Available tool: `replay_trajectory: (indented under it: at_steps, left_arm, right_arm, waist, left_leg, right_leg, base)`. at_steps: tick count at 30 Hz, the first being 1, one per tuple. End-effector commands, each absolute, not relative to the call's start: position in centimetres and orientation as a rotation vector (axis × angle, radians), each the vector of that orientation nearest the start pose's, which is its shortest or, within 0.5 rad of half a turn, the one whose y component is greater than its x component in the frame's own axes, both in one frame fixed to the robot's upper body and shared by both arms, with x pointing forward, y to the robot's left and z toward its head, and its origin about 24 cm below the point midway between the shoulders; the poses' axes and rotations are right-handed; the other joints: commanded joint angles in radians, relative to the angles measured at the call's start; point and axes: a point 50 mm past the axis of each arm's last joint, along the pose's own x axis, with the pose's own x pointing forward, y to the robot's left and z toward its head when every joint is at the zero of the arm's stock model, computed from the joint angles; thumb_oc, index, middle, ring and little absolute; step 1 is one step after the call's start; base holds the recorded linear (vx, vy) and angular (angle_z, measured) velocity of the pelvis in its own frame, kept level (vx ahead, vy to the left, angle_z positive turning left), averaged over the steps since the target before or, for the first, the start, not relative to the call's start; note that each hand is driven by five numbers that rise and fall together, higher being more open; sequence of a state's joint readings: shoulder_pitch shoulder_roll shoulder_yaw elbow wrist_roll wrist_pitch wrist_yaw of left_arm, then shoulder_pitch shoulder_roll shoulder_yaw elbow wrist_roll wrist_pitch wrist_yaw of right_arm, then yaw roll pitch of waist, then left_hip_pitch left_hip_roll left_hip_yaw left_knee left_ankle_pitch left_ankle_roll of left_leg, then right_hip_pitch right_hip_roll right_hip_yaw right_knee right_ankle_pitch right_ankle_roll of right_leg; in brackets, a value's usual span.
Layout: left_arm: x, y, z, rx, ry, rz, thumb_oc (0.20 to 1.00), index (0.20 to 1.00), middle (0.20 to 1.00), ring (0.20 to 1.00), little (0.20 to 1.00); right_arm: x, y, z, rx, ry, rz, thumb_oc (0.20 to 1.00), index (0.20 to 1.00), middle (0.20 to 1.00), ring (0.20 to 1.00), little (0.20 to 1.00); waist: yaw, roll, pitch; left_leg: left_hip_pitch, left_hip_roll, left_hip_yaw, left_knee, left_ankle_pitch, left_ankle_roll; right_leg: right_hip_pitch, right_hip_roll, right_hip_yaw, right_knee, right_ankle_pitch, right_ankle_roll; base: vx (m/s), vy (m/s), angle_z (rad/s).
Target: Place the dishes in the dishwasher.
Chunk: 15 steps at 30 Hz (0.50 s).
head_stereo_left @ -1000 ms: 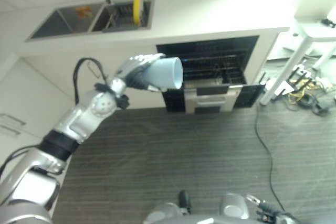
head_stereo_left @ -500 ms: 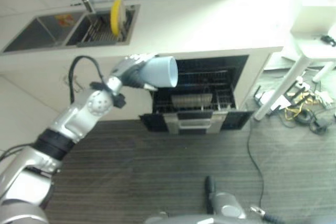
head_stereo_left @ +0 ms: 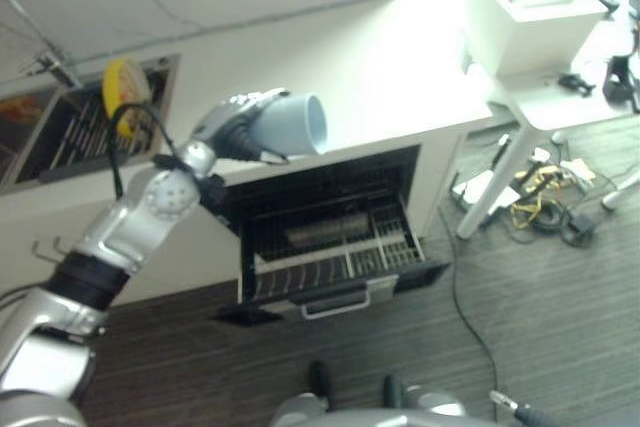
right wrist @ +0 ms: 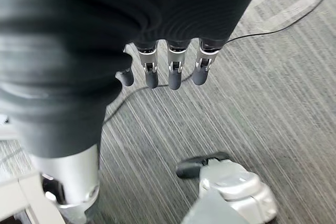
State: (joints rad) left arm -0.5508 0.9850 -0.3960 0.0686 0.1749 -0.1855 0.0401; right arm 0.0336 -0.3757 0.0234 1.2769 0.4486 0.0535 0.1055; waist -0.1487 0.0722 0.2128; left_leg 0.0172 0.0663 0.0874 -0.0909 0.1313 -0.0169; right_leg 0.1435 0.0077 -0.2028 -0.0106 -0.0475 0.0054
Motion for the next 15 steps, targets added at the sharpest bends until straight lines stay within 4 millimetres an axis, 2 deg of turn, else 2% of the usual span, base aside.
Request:
replay_trajectory:
  at_steps: [1, 5, 9, 12, 13, 15]
  left_arm:
    - [30.8, 20.9, 24.9, 1.153, -0.672, -0.139, 0.2, 0.2, 0.2, 0.2, 0.2]
    - [30.6, 21.0, 25.0, 1.148, -0.669, -0.139, 0.2, 0.2, 0.2, 0.2, 0.2]
    - [30.4, 21.4, 24.7, 1.046, -0.658, -0.144, 0.2, 0.2, 0.2, 0.2, 0.2]
    - [30.1, 21.8, 23.1, 0.876, -0.653, -0.116, 0.2, 0.2, 0.2, 0.2, 0.2]
    - [29.9, 22.4, 22.0, 0.763, -0.643, -0.061, 0.2, 0.2, 0.2, 0.2, 0.2]
    - [29.6, 22.6, 20.7, 0.671, -0.642, -0.006, 0.2, 0.2, 0.2, 0.2, 0.2]
  right_arm:
    - [6.5, -30.2, -14.5, 0.106, 1.216, -0.472, 1.0, 1.0, 1.0, 1.0, 1.0]
    - [7.1, -30.2, -14.3, 0.186, 1.137, -0.555, 1.0, 1.0, 1.0, 1.0, 1.0]
    - [8.5, -31.7, -13.1, 0.256, 0.947, -0.653, 1.0, 1.0, 1.0, 1.0, 1.0]
    - [11.6, -32.7, -10.6, 0.29, 0.668, -0.675, 1.0, 1.0, 1.0, 1.0, 1.0]
    - [13.7, -33.1, -8.3, 0.307, 0.453, -0.692, 1.0, 1.0, 1.0, 1.0, 1.0]
    - [15.6, -33.2, -5.4, 0.285, 0.259, -0.662, 1.0, 1.0, 1.0, 1.0, 1.0]
  waist:
    - [0.041, 0.012, -0.023]
    - [0.047, 0.006, -0.031]
    - [0.045, -0.003, -0.038]
    - [0.032, -0.021, -0.04]
    - [0.021, -0.029, -0.039]
    - [0.007, -0.04, -0.042]
  left_leg:
    - [0.043, 0.066, 0.082, 0.027, -0.125, -0.062]
    - [0.048, 0.073, 0.099, 0.027, -0.126, -0.061]
    - [0.054, 0.079, 0.11, 0.032, -0.132, -0.061]
    - [0.062, 0.08, 0.12, 0.04, -0.141, -0.059]
    - [0.072, 0.084, 0.13, 0.045, -0.147, -0.06]
    - [0.071, 0.082, 0.134, 0.054, -0.151, -0.054]
  right_leg:
    - [-0.075, -0.161, 0.009, 0.0, 0.001, 0.148]
    - [-0.065, -0.159, -0.001, -0.009, 0.001, 0.149]
    - [-0.058, -0.158, -0.005, -0.012, 0.0, 0.149]
    - [-0.057, -0.162, -0.005, -0.009, 0.0, 0.15]
    - [-0.054, -0.161, -0.002, -0.001, -0.008, 0.148]
    - [-0.06, -0.162, 0.002, 0.005, -0.006, 0.145]
  base:
    - [0.02, -0.036, 0.4]
    - [0.02, -0.037, 0.07]
    - [0.01, -0.048, 0.03]
    - [-0.02, -0.048, -0.03]
    - [0.0, 0.0, 0.0]
    - [-0.01, -0.011, -0.04]
